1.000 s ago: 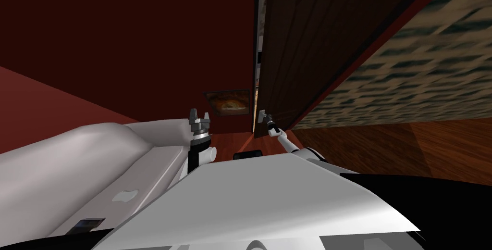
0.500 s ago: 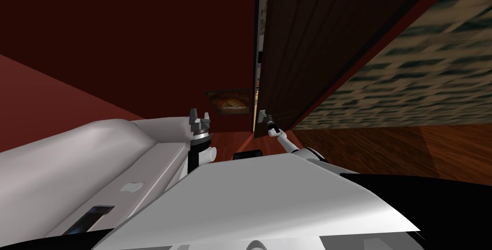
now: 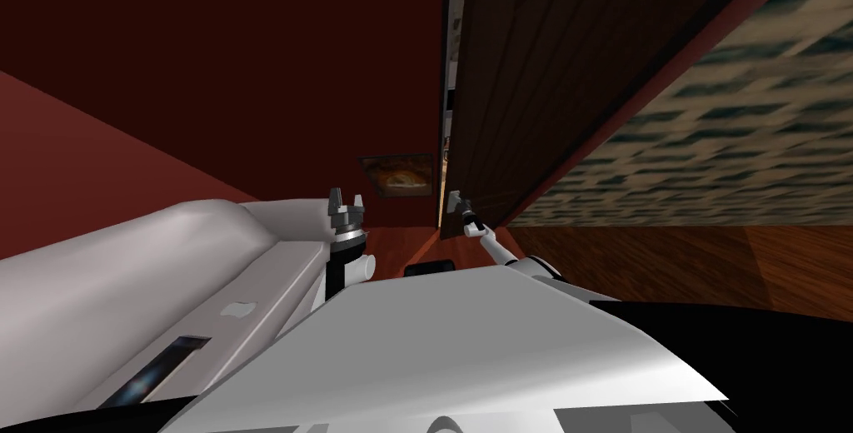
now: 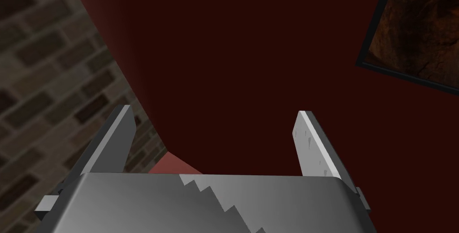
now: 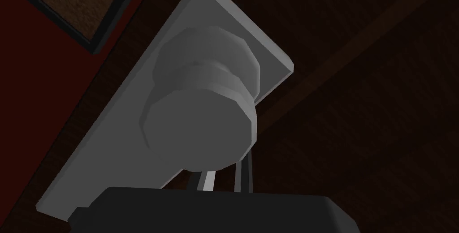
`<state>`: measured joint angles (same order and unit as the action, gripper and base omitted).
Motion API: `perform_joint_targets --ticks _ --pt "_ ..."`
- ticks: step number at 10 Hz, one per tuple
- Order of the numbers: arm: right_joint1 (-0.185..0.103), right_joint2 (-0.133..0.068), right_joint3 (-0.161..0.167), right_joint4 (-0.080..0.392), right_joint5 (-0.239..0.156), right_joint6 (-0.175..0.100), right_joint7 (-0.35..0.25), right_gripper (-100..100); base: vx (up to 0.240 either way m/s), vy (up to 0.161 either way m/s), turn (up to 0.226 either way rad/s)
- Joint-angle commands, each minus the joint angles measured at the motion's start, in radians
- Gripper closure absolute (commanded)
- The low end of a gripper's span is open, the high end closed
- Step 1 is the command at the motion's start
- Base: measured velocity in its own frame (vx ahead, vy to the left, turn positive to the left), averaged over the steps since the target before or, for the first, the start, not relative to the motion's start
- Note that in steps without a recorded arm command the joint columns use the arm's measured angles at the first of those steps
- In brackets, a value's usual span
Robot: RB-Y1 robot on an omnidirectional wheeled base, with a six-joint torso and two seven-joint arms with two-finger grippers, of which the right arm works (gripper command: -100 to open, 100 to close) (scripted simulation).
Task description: Pull the door open
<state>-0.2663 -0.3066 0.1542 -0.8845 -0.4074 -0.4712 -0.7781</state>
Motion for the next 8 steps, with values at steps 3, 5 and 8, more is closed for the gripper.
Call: perform_joint_targets --ticks 3,5,8 --pt "0.011 0.024 0.026 -0.045 -0.058 0.022 -0.088 -100 -0.115 -0.037 0.036" --pt "0.016 0.036 0.038 -0.063 -0.091 0.032 -0.137 -100 -0.121 -0.023 0.015" --pt "0.024 0.054 0.058 -0.093 -0.143 0.047 -0.215 -100 -0.091 -0.067 0.021"
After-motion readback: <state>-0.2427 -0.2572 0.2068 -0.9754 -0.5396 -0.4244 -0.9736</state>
